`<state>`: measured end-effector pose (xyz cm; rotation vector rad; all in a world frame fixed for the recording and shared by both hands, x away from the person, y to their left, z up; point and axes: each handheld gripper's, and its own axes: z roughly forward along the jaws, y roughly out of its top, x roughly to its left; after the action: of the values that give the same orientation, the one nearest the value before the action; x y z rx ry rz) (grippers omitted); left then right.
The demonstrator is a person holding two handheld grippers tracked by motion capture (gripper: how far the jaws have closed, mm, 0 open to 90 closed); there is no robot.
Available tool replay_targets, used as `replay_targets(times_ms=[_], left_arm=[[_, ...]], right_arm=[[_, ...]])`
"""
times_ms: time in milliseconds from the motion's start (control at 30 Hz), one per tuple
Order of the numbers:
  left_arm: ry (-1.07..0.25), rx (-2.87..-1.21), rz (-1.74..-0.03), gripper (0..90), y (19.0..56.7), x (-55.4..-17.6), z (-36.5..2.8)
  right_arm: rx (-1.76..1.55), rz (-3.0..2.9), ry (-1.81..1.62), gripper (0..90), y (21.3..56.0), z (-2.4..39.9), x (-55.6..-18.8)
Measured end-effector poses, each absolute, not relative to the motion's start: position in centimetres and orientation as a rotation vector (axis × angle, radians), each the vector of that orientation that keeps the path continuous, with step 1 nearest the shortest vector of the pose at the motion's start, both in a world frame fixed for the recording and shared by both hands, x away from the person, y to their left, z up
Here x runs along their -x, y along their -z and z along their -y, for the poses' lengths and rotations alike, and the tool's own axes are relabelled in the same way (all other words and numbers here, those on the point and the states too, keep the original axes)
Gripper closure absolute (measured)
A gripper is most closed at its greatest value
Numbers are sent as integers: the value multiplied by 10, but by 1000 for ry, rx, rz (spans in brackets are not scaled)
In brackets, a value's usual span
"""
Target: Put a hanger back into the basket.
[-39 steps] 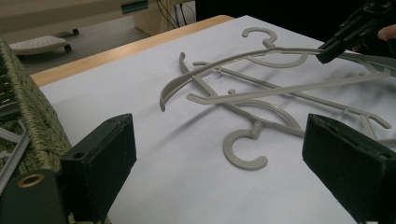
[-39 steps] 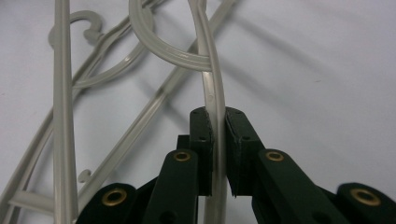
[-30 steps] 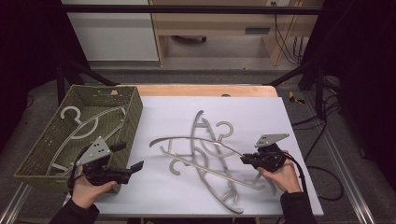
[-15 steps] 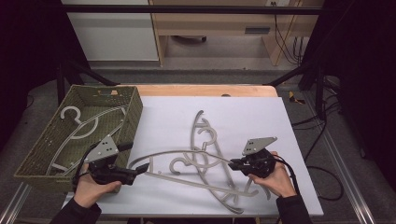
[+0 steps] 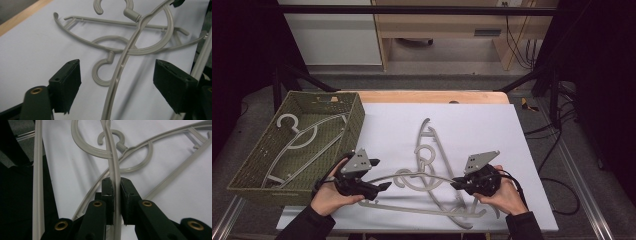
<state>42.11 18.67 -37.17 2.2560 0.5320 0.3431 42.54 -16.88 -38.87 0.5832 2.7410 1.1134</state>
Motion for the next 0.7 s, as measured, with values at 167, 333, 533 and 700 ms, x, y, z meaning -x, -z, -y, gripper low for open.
replay_targets(times_ms=[167, 333, 533, 700], left_arm=[[-330, -2361, -478, 338, 381, -426, -176], [-322, -2439, -441, 478, 389, -425, -170], [-316, -2485, -407, 686, 394, -426, -169], [-305, -2504, -389, 777, 396, -424, -167]], right_arm=[[-560, -2756, -1109, 828, 388, 163, -423], [-551, -2767, -1103, 828, 389, 161, -422], [-521, -2779, -1112, 827, 390, 160, -422], [-510, -2788, -1110, 827, 392, 160, -423]])
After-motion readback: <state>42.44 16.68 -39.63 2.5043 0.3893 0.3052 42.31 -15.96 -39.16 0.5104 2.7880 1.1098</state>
